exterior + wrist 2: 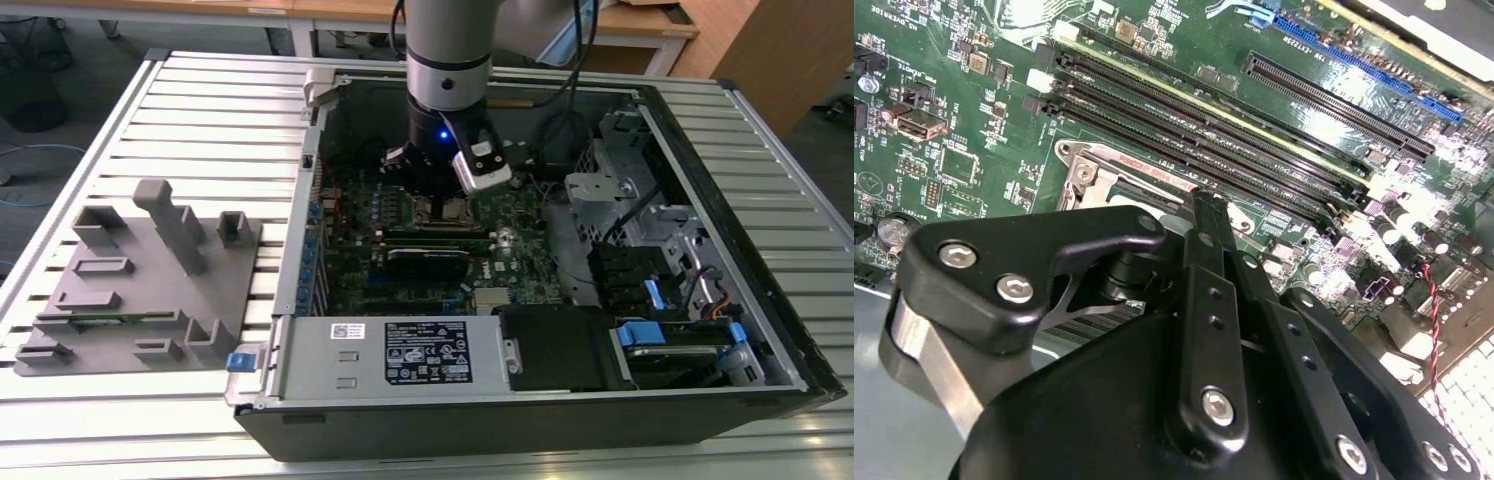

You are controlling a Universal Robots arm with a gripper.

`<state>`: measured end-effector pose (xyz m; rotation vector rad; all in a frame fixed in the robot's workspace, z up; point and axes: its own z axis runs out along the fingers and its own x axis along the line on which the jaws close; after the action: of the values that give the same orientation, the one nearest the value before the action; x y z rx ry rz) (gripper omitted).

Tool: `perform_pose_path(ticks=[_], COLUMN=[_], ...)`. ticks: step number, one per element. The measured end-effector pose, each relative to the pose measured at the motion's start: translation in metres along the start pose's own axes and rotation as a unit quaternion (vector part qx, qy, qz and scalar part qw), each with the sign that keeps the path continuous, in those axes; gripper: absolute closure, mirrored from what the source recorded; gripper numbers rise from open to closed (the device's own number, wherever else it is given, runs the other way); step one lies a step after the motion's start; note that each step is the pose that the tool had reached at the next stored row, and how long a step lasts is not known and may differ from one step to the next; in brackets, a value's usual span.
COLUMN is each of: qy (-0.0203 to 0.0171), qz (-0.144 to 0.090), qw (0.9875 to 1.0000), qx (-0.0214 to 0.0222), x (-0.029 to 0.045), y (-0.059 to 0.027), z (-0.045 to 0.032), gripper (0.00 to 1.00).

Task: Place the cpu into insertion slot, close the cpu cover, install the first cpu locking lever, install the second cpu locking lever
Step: 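Install the second cpu locking lever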

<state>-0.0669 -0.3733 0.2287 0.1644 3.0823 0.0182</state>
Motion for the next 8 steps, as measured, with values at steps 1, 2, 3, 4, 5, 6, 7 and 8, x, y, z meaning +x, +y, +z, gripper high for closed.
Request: perform_pose_path(ticks=[1,2,3,4,5,6,7,8], qy=[0.0,0.0,0.0,0.0,0.0,0.0,0.0,-0.0001], qz=[0.0,0.0,0.0,0.0,0.0,0.0,0.0,0.0], qw=[1.0,1.0,1.0,1.0,1.0,1.0,1.0,1.0], qx=[0.0001,0.0001,0.0002,0.0002,0.0003,0.0003,0.0003,0.0001], x=[0.0,0.0,0.0,0.0,0.0,0.0,0.0,0.0003], y=[0.0,0.0,0.0,0.0,0.0,0.0,0.0,0.0], z=[0.0,0.0,0.0,0.0,0.0,0.0,0.0001,0.0007], gripper=[0.9,0.9,0.9,0.9,0.9,0.9,0.9,0.9])
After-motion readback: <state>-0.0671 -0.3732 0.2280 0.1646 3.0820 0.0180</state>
